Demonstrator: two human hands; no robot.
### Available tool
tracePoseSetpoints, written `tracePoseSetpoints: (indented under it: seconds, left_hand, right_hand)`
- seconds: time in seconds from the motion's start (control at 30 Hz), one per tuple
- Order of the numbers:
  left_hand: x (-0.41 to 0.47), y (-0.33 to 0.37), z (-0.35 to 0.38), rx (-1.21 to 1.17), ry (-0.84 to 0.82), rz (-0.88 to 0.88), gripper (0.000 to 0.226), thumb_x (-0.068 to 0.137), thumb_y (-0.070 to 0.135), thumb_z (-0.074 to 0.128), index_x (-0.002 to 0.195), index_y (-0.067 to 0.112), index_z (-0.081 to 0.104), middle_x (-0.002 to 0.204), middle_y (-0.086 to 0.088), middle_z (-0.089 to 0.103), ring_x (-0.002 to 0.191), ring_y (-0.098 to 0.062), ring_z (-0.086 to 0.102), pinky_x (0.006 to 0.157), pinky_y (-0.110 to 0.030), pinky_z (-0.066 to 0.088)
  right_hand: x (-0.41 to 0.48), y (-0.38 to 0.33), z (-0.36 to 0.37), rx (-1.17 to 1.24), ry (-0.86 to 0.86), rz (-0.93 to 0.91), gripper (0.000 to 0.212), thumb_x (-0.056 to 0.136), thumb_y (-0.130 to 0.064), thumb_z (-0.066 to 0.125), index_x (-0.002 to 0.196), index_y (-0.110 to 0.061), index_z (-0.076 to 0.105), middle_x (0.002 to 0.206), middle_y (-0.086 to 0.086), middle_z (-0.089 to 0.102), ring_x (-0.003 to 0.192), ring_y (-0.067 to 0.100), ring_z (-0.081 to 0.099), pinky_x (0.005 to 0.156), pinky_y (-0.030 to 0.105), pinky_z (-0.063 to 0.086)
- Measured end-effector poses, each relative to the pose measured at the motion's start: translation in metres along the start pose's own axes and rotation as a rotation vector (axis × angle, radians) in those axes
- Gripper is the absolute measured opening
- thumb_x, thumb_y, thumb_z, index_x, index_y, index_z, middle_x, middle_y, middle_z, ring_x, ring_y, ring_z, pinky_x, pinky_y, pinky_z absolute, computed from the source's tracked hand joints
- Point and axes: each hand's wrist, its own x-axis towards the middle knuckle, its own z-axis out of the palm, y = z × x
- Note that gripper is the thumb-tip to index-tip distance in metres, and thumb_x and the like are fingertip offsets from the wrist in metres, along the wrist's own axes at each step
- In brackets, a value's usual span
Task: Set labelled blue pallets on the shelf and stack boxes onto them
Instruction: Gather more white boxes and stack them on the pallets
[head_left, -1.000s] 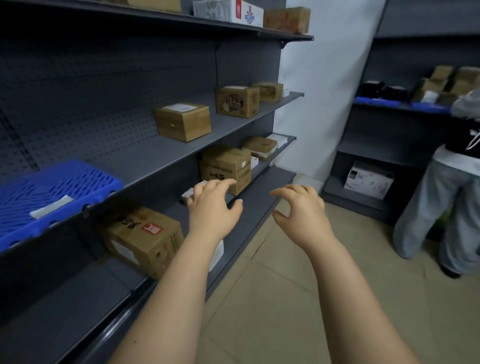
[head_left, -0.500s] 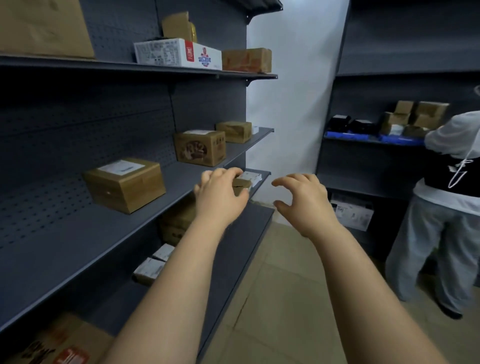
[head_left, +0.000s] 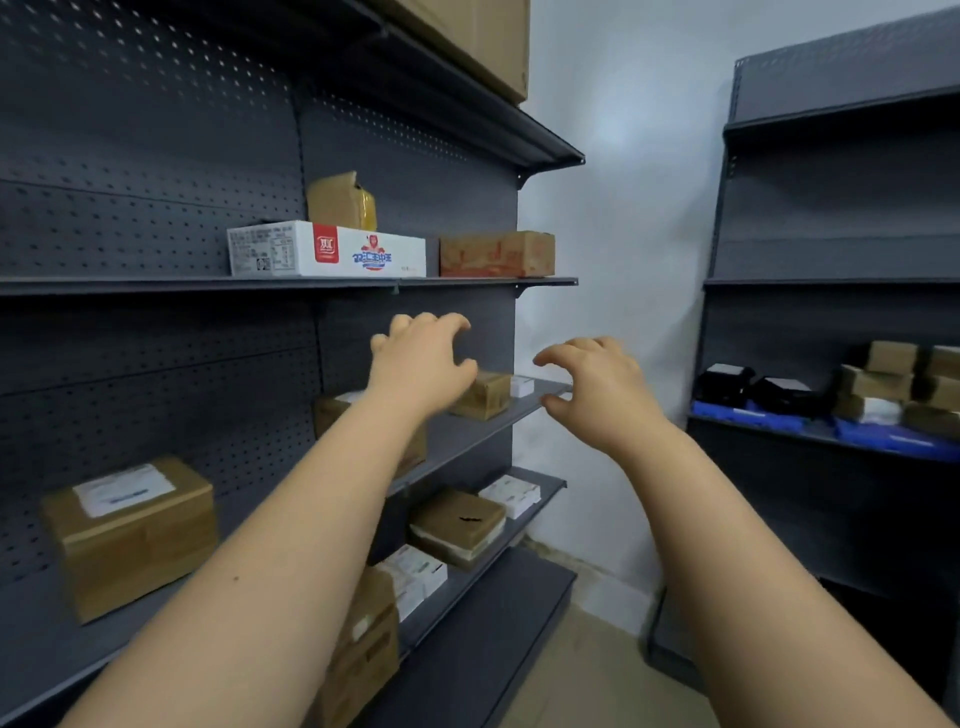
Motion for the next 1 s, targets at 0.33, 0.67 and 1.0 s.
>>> tracePoseSetpoints:
  seconds: [0.33,0.67,1.0]
  left_hand:
    - [0.138,0.054,0.098,0.098,0.055,0.046,0.049,0.091,0.041,0.051,0.139,0.032,0.044,0.133,-0.001,0.052,0.124,-0.028,0.04,0.097,-0.047,0.036]
    - [0.305,0.072,0.209,0.05,0.113,0.142,0.048,0.092,0.041,0.049,0.138,0.03,0.044,0.134,-0.001,0.051,0.125,-0.028,0.038,0.098,-0.045,0.033]
    - [0.451,0.091,0.368,0.024,0.07,0.131,0.045,0.09,0.03,0.047,0.135,0.025,0.044,0.127,-0.003,0.051,0.118,-0.029,0.041,0.091,-0.043,0.033]
  right_hand:
    - [0.105,0.141,0.059,0.01,0.032,0.004,0.039,0.087,-0.028,0.059,0.126,-0.03,0.056,0.128,-0.006,0.056,0.122,0.023,0.04,0.099,0.039,0.037]
    - [0.264,0.237,0.131,-0.115,0.023,-0.002,0.042,0.087,-0.031,0.06,0.128,-0.031,0.054,0.129,-0.003,0.055,0.124,0.023,0.037,0.098,0.039,0.037]
    - [0.375,0.356,0.239,-0.157,0.054,-0.013,0.041,0.088,-0.033,0.06,0.128,-0.031,0.055,0.129,-0.008,0.056,0.122,0.021,0.039,0.099,0.036,0.037]
